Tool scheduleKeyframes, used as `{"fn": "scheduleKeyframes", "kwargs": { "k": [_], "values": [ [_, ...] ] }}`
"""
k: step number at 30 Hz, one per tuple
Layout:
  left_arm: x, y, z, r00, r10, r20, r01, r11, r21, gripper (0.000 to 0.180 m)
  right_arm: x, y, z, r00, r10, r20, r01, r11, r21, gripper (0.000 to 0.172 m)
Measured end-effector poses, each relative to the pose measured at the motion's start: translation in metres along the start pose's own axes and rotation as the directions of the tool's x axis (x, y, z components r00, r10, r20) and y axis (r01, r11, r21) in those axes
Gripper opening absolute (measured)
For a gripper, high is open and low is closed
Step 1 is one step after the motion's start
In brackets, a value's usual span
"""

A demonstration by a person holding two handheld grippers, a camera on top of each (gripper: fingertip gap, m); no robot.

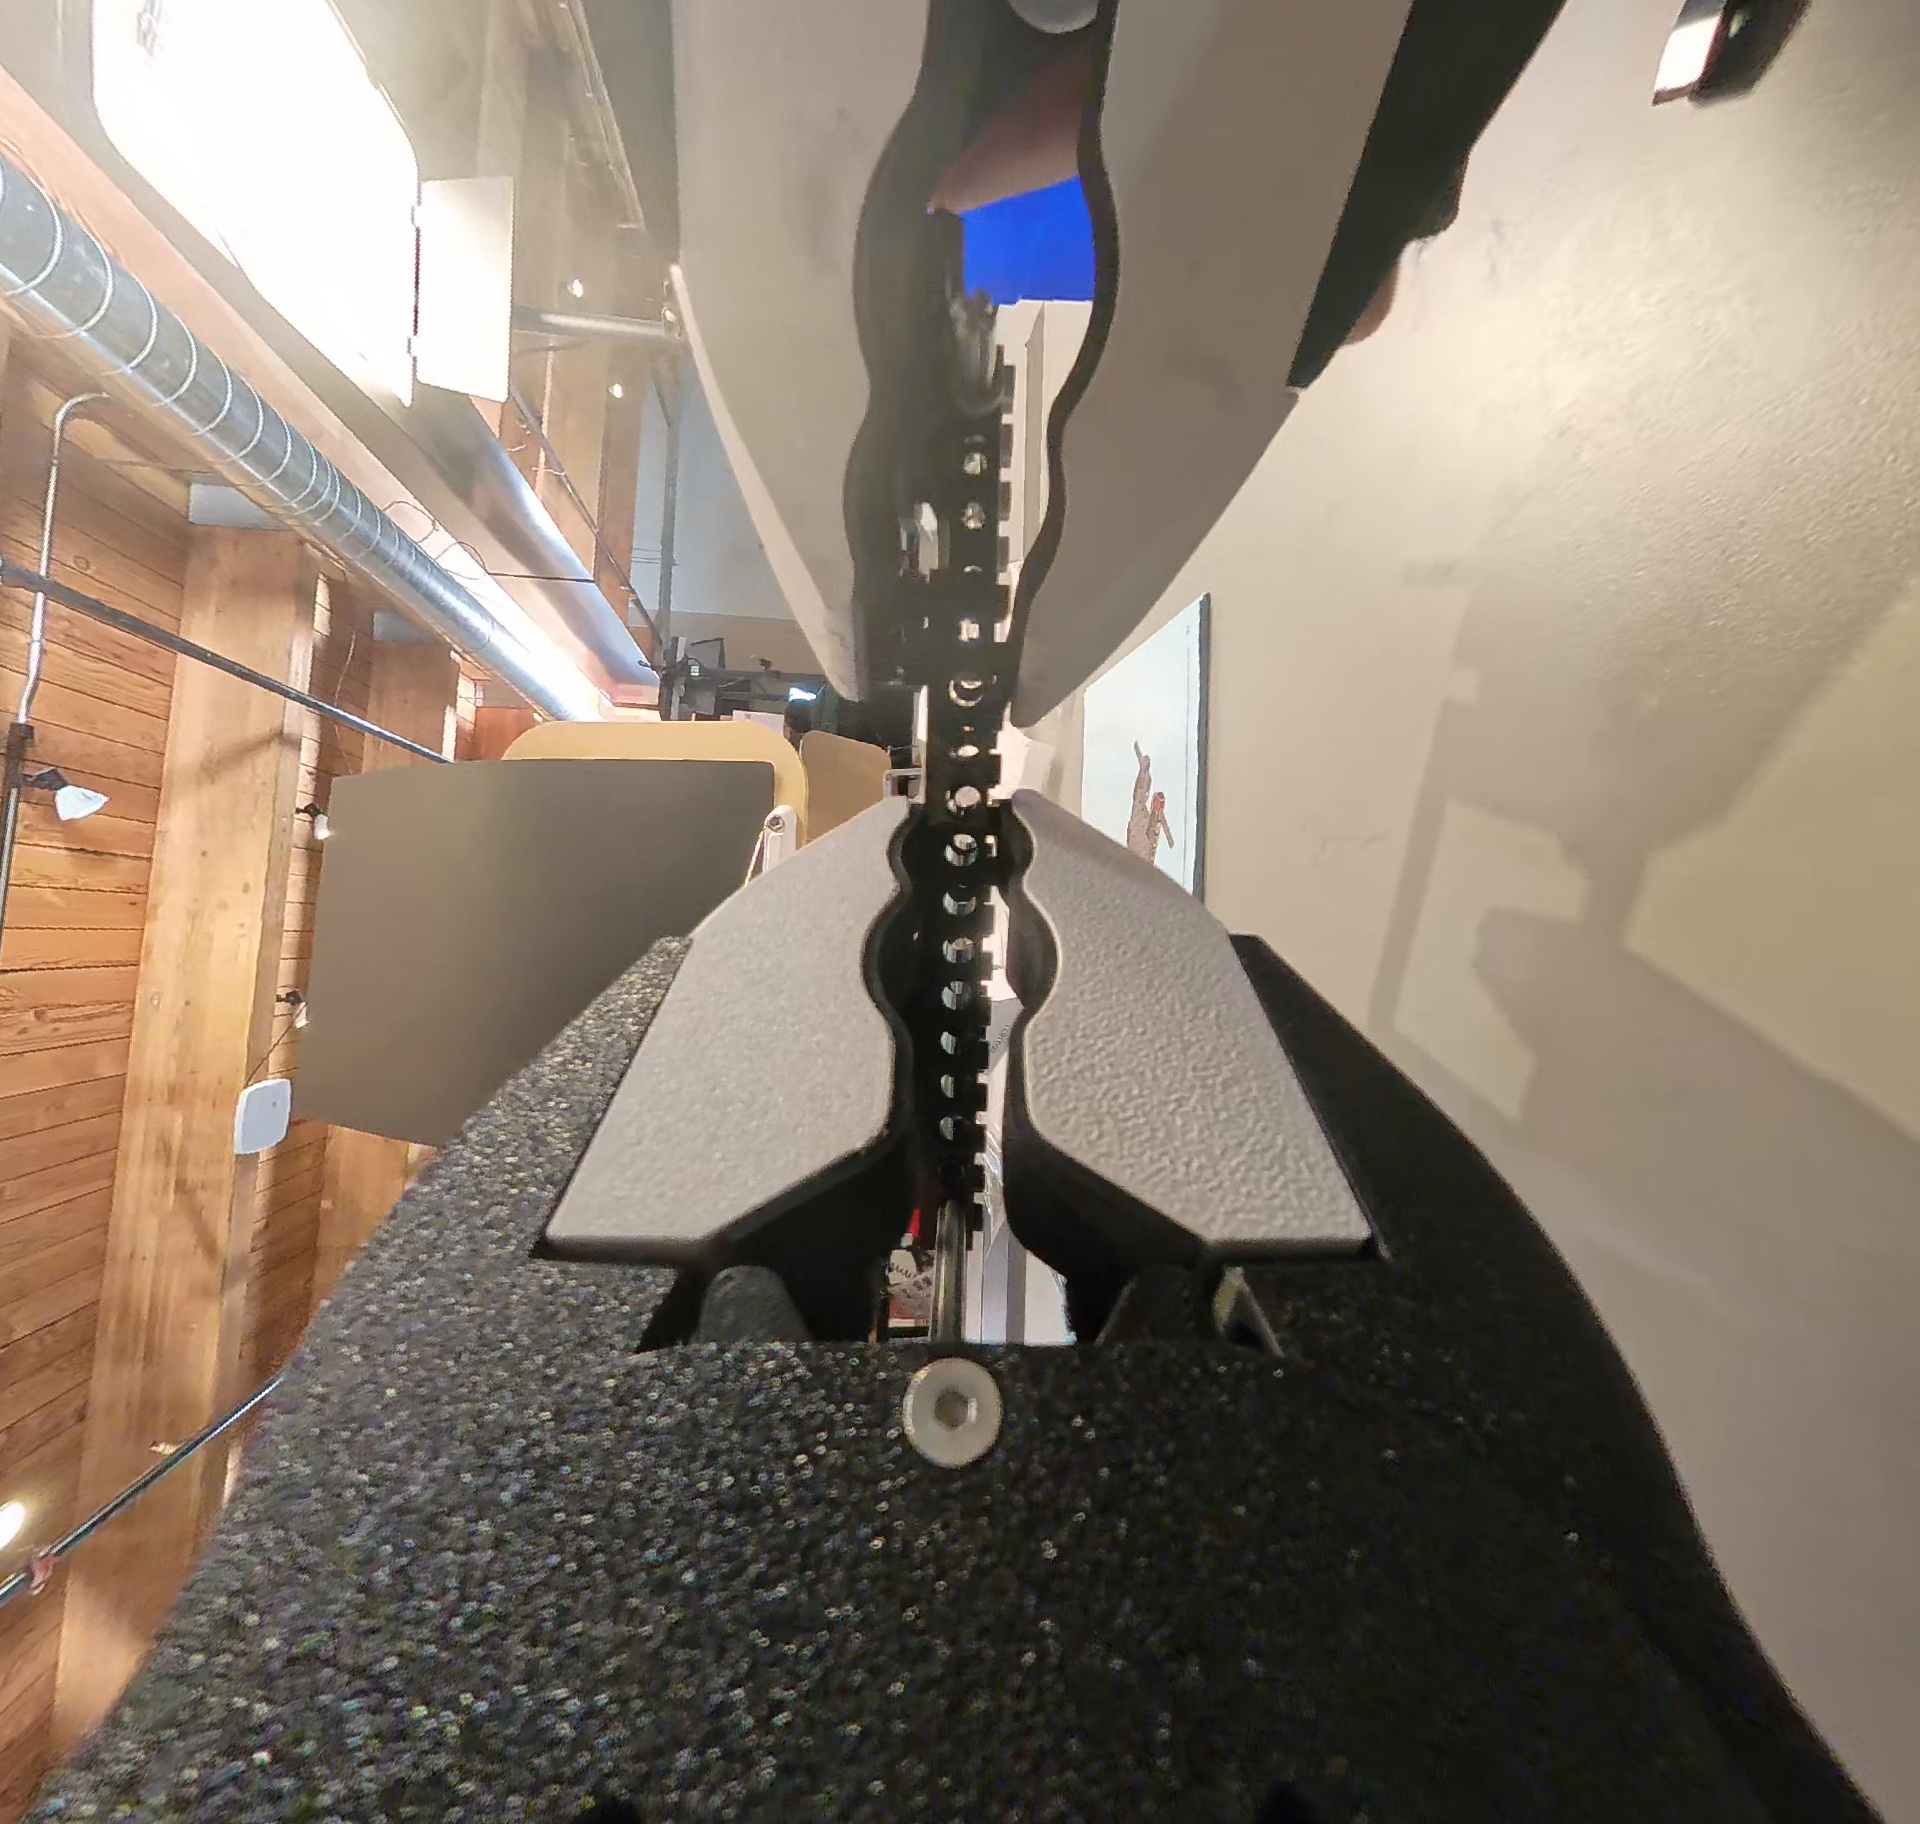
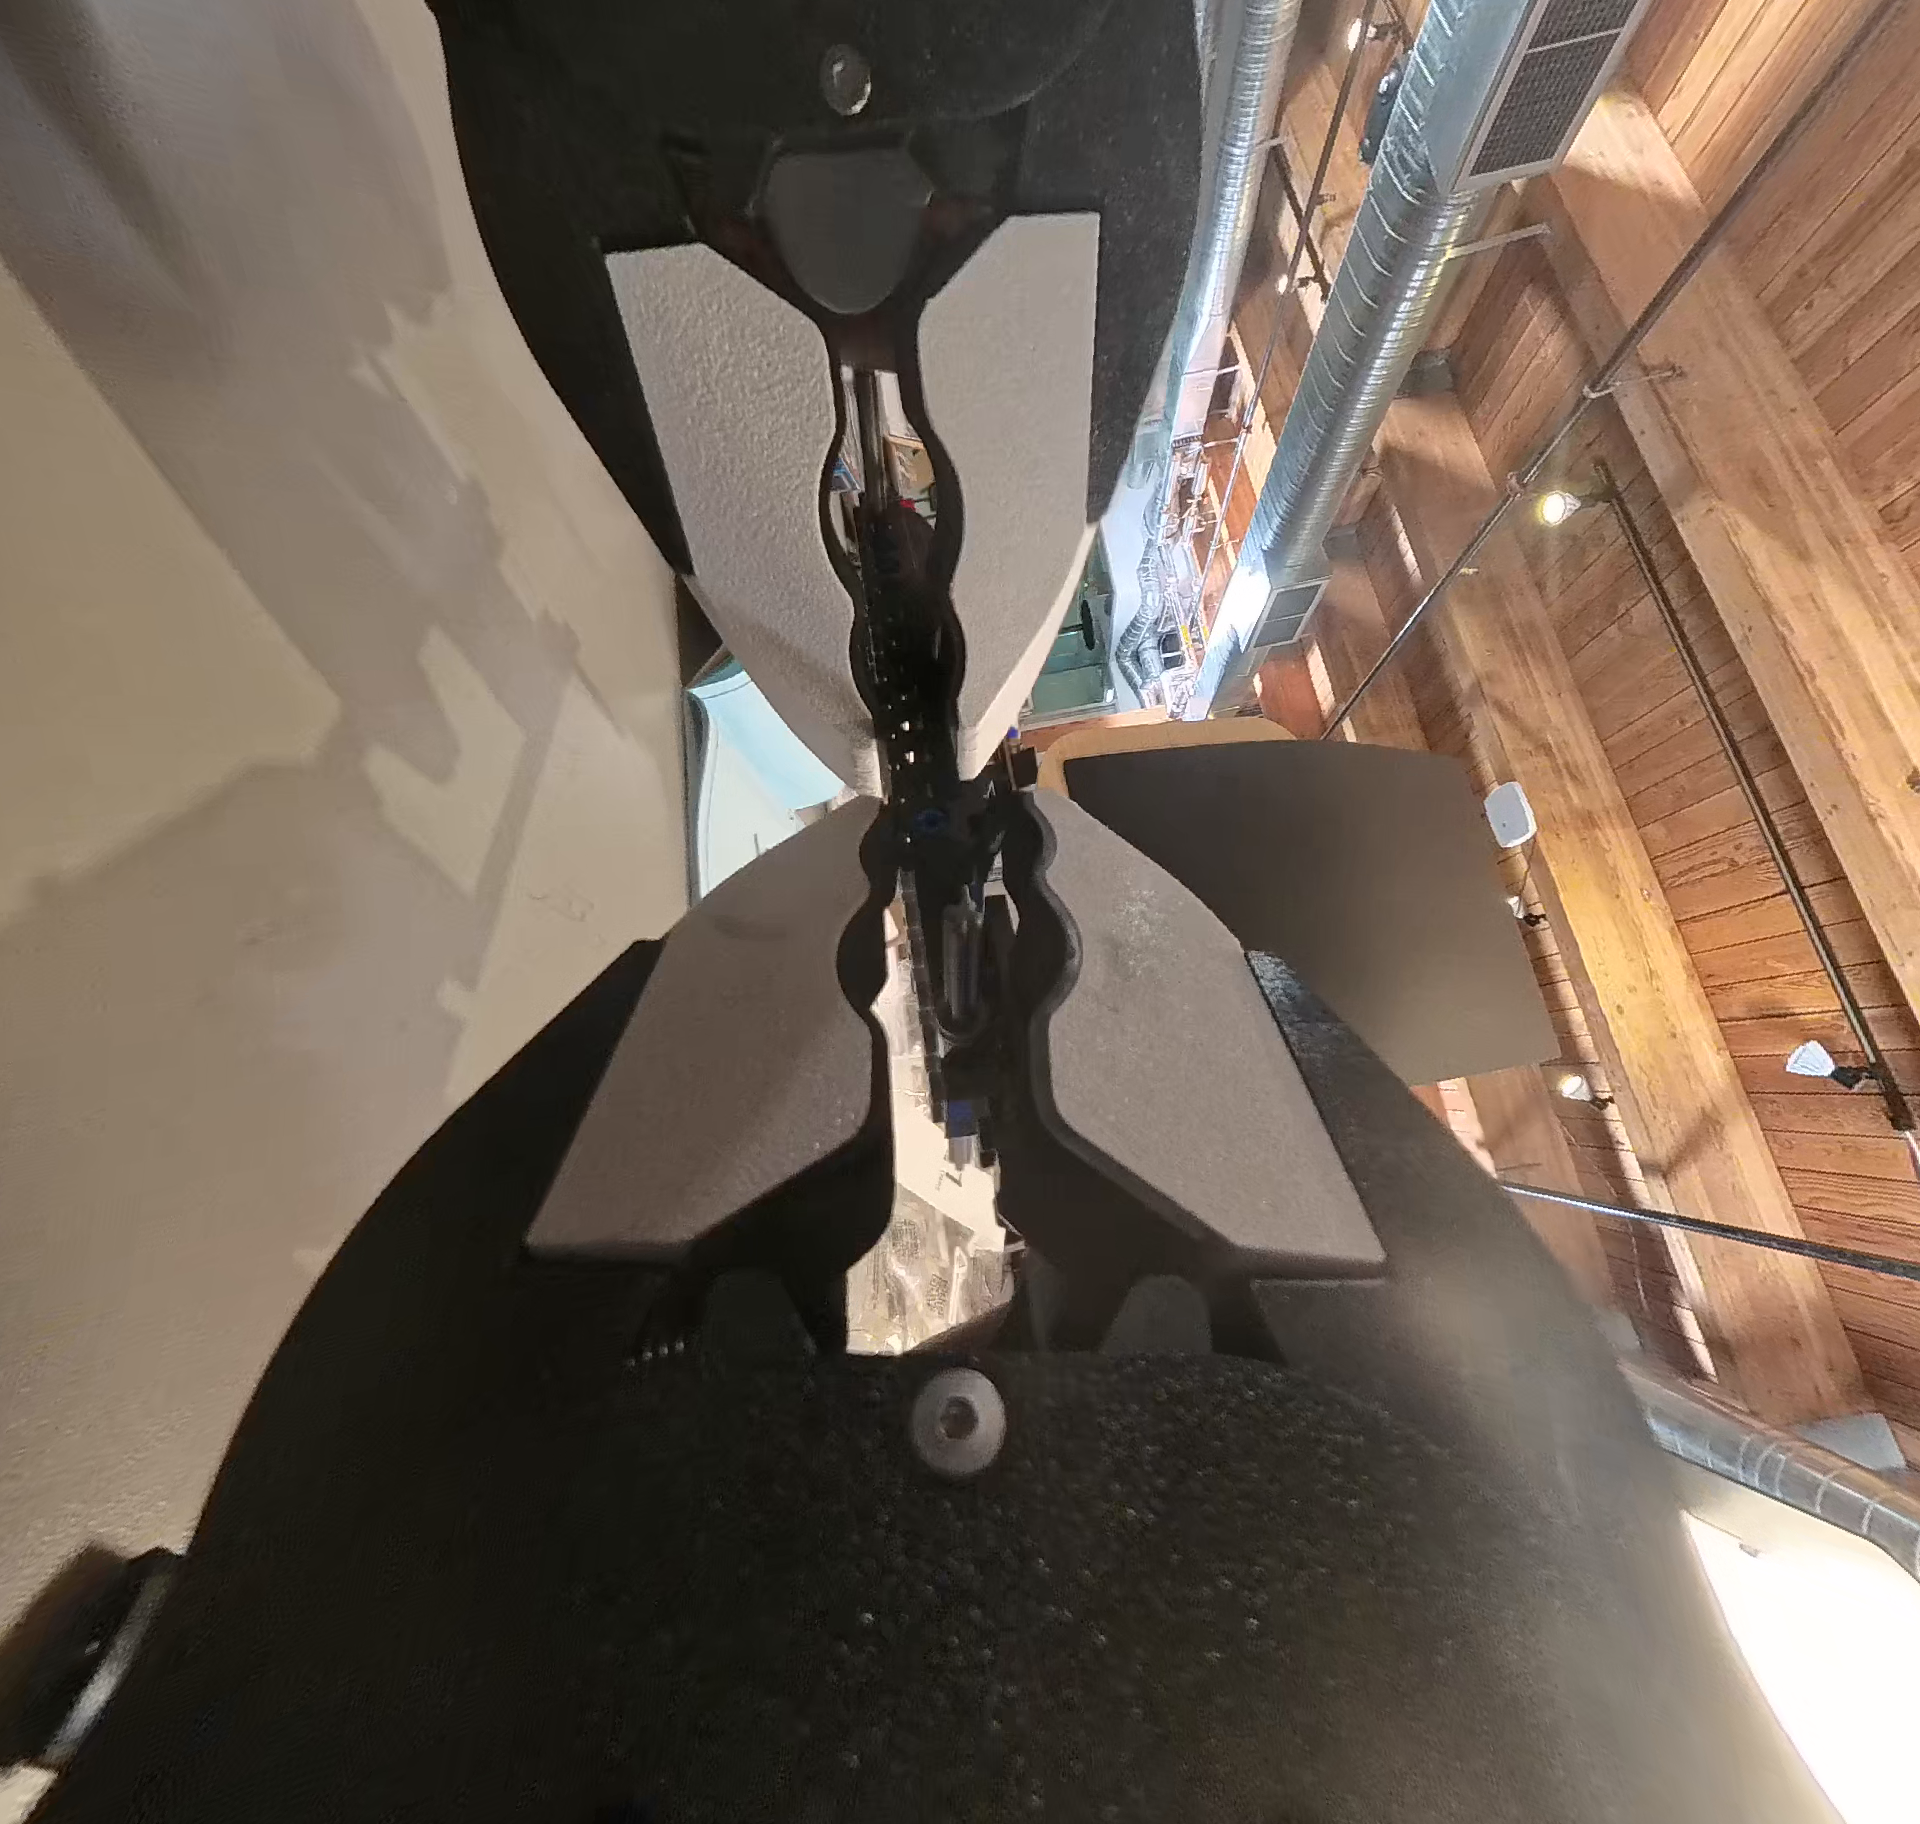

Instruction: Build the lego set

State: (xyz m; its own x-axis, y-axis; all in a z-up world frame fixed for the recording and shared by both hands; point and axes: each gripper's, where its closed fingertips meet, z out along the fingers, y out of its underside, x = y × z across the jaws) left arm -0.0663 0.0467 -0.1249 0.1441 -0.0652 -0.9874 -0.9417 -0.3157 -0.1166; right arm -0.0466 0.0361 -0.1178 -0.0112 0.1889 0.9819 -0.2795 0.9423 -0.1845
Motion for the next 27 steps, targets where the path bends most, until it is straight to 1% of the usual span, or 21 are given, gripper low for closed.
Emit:
{"fn": "scheduleKeyframes", "kwargs": {
  "k": [4, 18, 24, 27],
  "values": [
    [-0.0004, -0.0001, -0.0003, 1.000, 0.002, -0.008, -0.002, 1.000, -0.020, 0.011, 0.0004, 0.0008, 0.0001, 1.000, 0.015, 0.022, -0.015, 1.000, -0.007, 0.019],
    [0.0061, 0.0003, -0.0004, 0.995, -0.048, -0.083, 0.042, 0.997, -0.068, 0.011, -0.0027, 0.0032, -0.0005, 0.997, -0.069, 0.039, 0.071, 0.997, -0.039, 0.017],
    [0.0084, -0.0005, -0.0003, 0.995, -0.054, -0.086, 0.048, 0.997, -0.064, 0.011, -0.0050, 0.0038, -0.0010, 0.996, -0.003, 0.087, 0.005, 1.000, -0.027, 0.017],
    [0.0092, -0.0012, -0.0002, 0.993, -0.068, -0.091, 0.063, 0.996, -0.066, 0.011, -0.0054, 0.0038, -0.0018, 0.996, 0.004, 0.093, -0.002, 1.000, -0.022, 0.017]
  ]
}}
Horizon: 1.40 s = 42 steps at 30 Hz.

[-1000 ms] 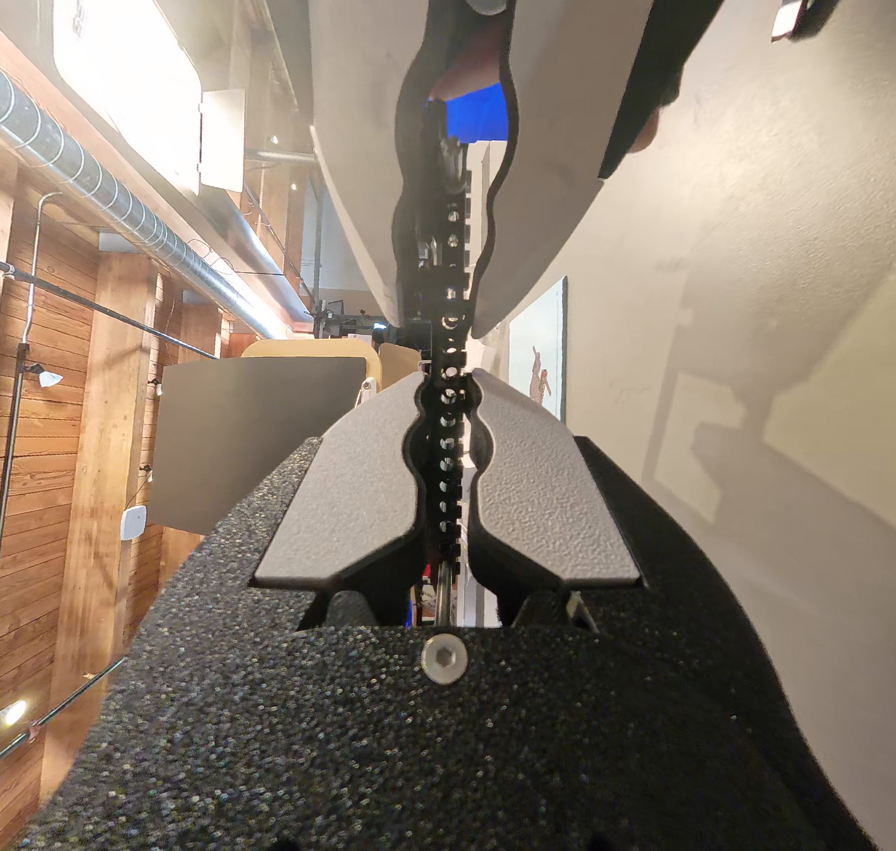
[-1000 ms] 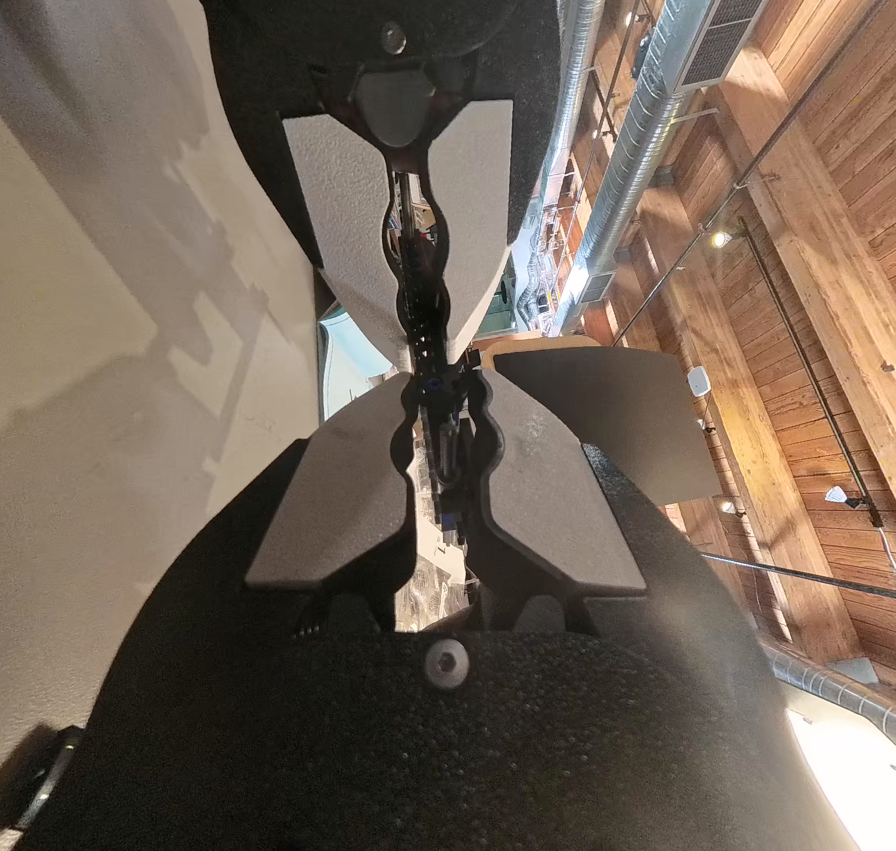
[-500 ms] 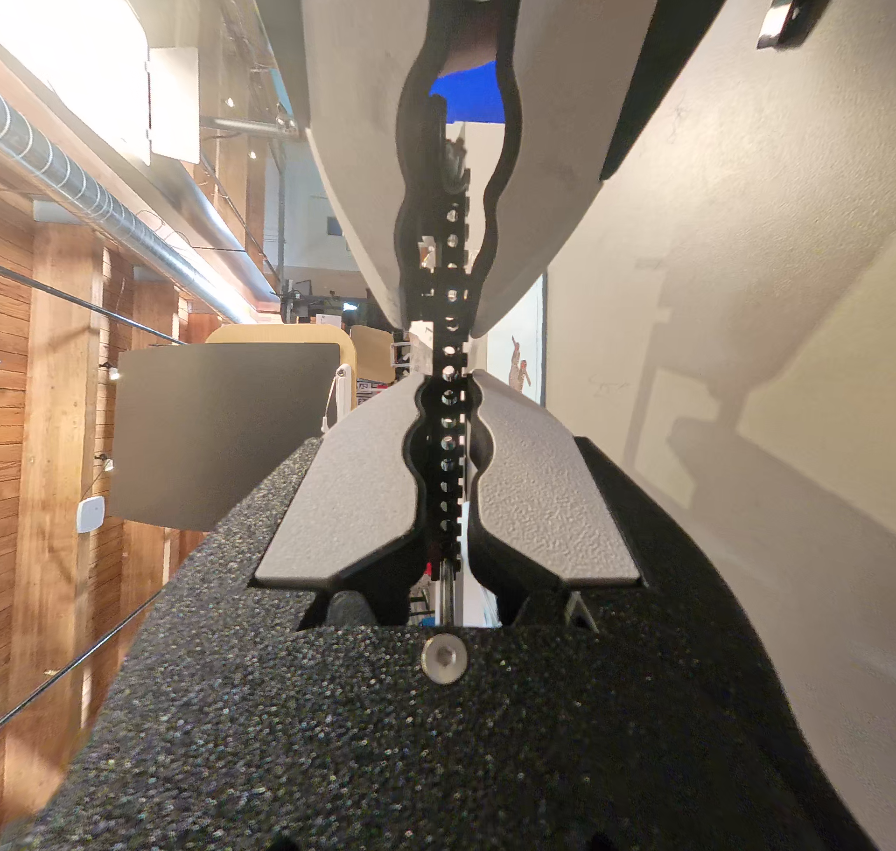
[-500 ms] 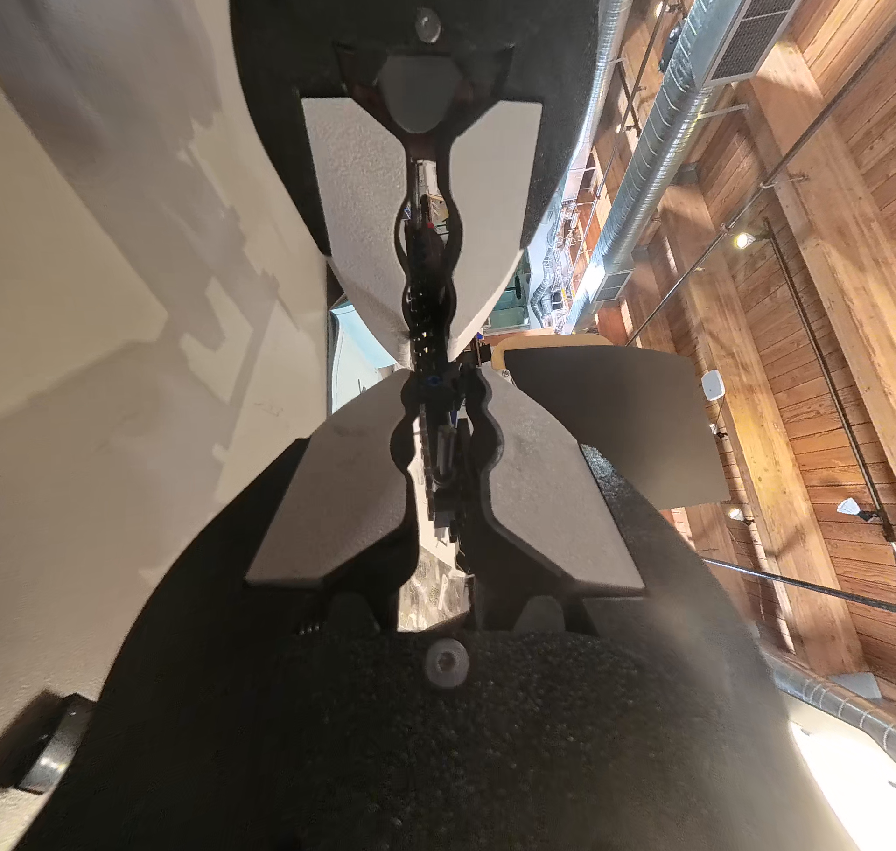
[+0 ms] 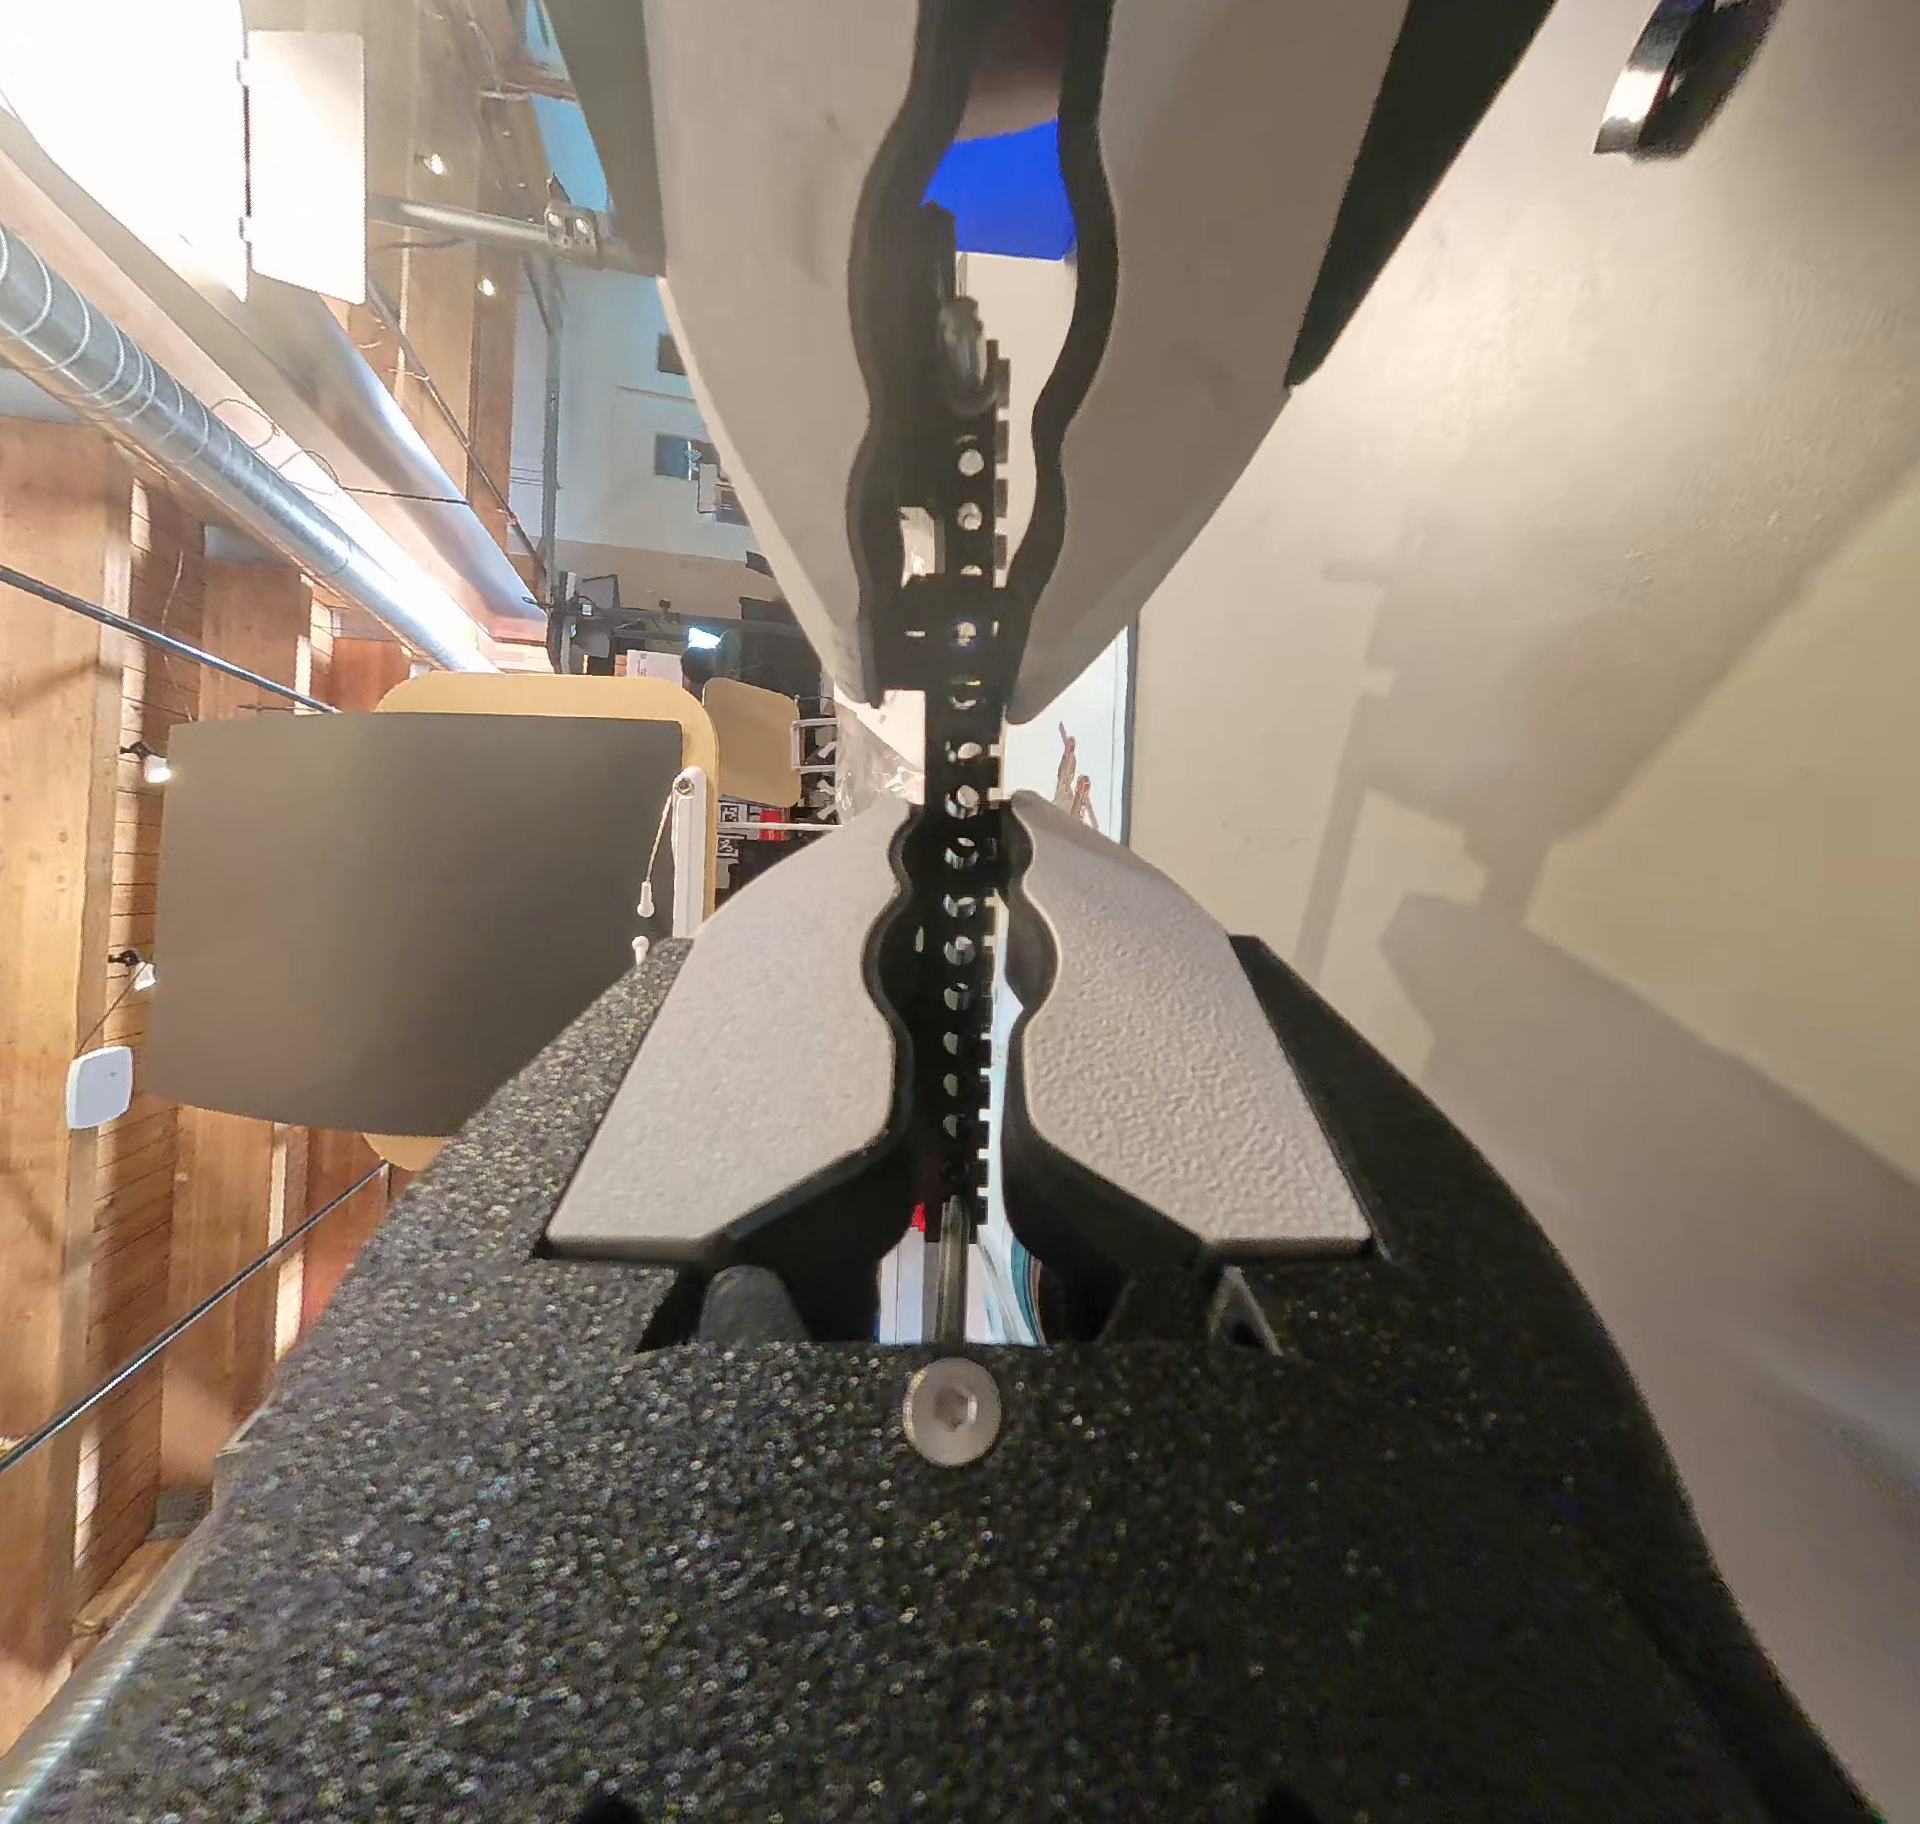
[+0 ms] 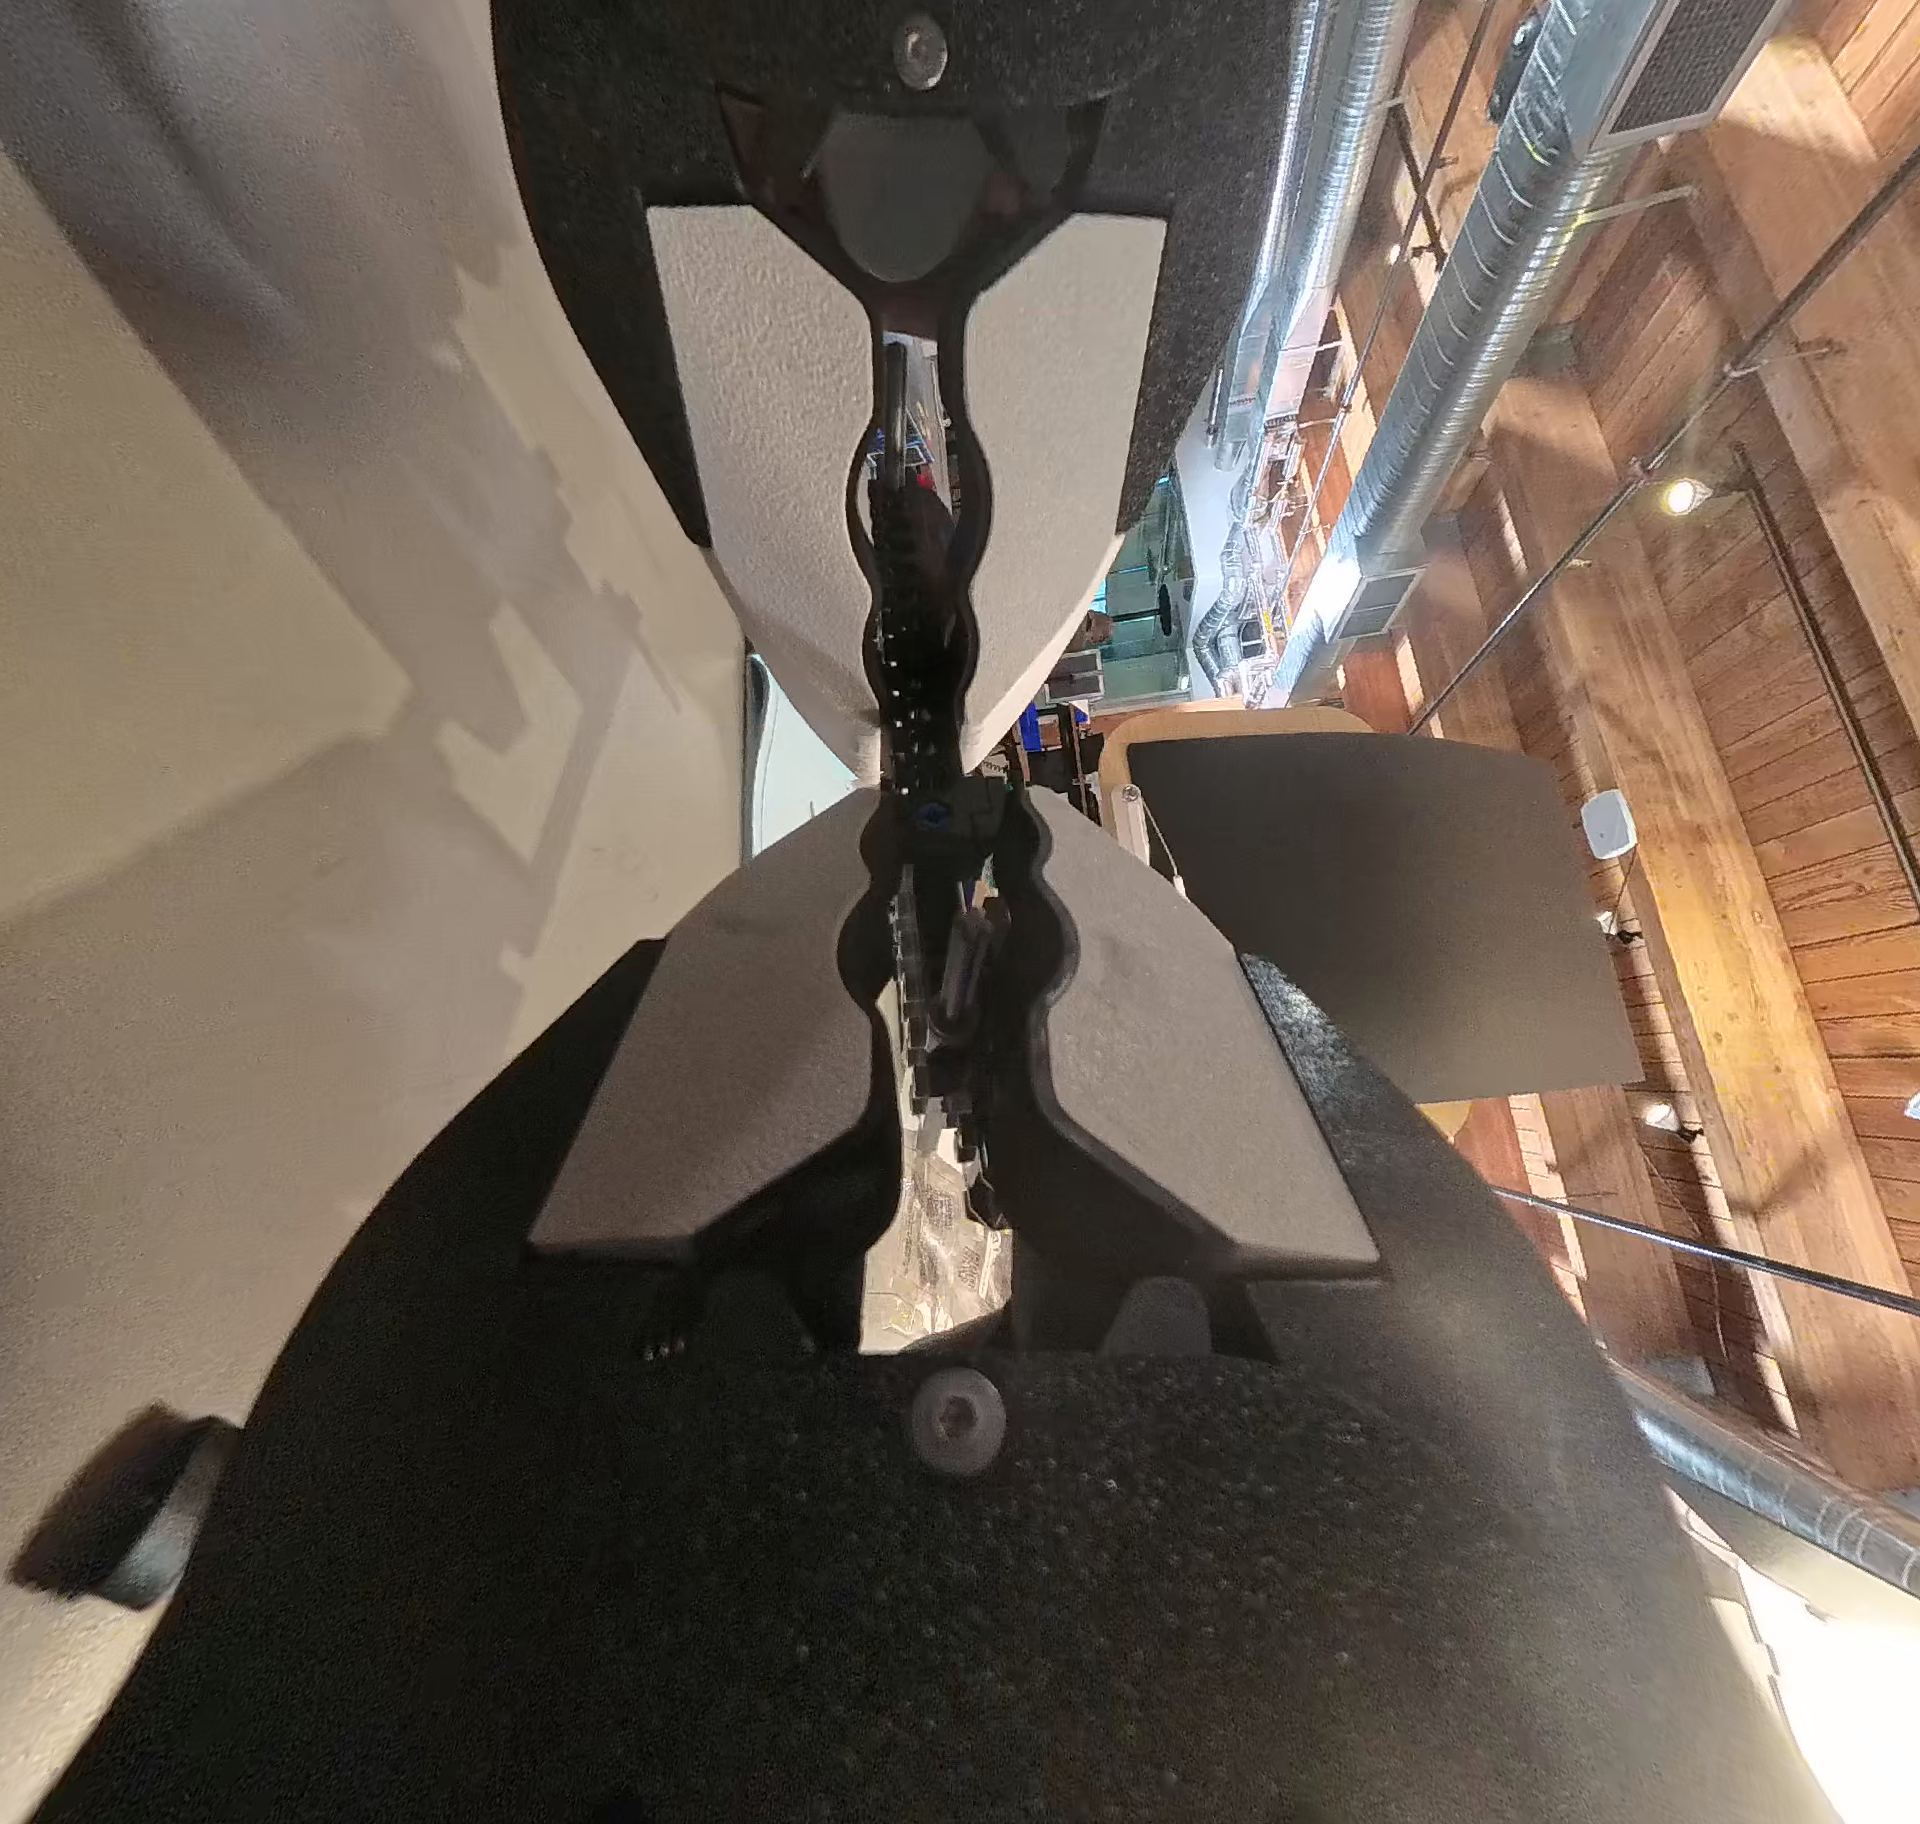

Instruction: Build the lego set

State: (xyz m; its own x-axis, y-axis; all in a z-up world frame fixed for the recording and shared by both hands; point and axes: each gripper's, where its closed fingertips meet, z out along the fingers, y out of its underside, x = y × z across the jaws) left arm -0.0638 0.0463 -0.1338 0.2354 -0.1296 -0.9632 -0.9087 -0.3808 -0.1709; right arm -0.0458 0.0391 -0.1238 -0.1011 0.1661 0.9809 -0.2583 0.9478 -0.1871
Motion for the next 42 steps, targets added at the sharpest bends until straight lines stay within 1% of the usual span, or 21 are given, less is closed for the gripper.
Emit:
{"fn": "scheduleKeyframes", "kwargs": {
  "k": [5, 8, 9, 11, 13, 16, 23, 25, 28, 31, 35, 39, 42],
  "values": [
    [0.002, 0.002, 0.001, 1.000, -0.001, -0.010, 0.001, 1.000, -0.007, 0.011, -0.002, 0.002, 0.002, 1.000, 0.009, 0.014, -0.009, 1.000, -0.018, 0.017],
    [-0.001, 0.004, 0.003, 1.000, -0.018, 0.008, 0.018, 1.000, -0.014, 0.012, 0.001, 0.002, 0.004, 0.998, 0.046, -0.041, -0.047, 0.998, -0.032, 0.019],
    [0.000, 0.006, 0.004, 0.999, -0.032, -0.004, 0.031, 0.999, -0.018, 0.011, 0.002, 0.003, 0.005, 0.997, 0.047, -0.055, -0.049, 0.998, -0.038, 0.021],
    [0.003, 0.010, 0.005, 0.999, -0.048, -0.014, 0.047, 0.999, -0.027, 0.011, 0.002, 0.006, 0.006, 0.997, 0.043, -0.071, -0.046, 0.998, -0.052, 0.036],
    [0.005, 0.015, 0.007, 0.999, -0.036, -0.013, 0.035, 0.999, -0.037, 0.011, 0.000, 0.008, 0.005, 0.996, 0.064, -0.058, -0.067, 0.996, -0.056, 0.040],
    [0.007, 0.019, 0.008, 0.999, -0.044, -0.021, 0.043, 0.998, -0.039, 0.012, -0.003, 0.010, 0.004, 0.997, 0.067, -0.043, -0.070, 0.995, -0.066, 0.039],
    [0.010, 0.015, 0.008, 0.999, -0.030, -0.022, 0.029, 0.999, -0.021, 0.011, -0.007, 0.011, 0.005, 0.998, 0.056, -0.025, -0.058, 0.996, -0.072, 0.032],
    [0.011, 0.015, 0.008, 0.999, -0.030, -0.026, 0.029, 0.999, -0.021, 0.011, -0.007, 0.010, 0.005, 0.998, 0.052, -0.024, -0.054, 0.996, -0.070, 0.033],
    [0.018, 0.020, 0.010, 0.999, -0.013, -0.050, 0.011, 0.999, -0.038, 0.012, -0.007, 0.009, 0.003, 0.998, 0.054, -0.018, -0.055, 0.996, -0.064, 0.040],
    [0.029, 0.027, 0.013, 0.996, 0.017, -0.091, -0.021, 0.999, -0.045, 0.012, -0.011, 0.009, -0.003, 0.997, 0.075, 0.023, -0.074, 0.995, -0.069, 0.046],
    [0.039, 0.035, 0.019, 0.992, 0.053, -0.110, -0.061, 0.996, -0.067, 0.012, -0.022, 0.011, -0.020, 0.982, 0.139, 0.129, -0.127, 0.987, -0.101, 0.047],
    [0.053, 0.041, 0.021, 0.980, 0.111, -0.165, -0.122, 0.991, -0.054, 0.013, -0.033, 0.016, -0.043, 0.937, 0.270, 0.223, -0.238, 0.958, -0.161, 0.045],
    [0.064, 0.047, 0.021, 0.968, 0.093, -0.233, -0.110, 0.992, -0.059, 0.014, -0.039, 0.027, -0.061, 0.882, 0.387, 0.270, -0.329, 0.915, -0.235, 0.043]
  ]
}}
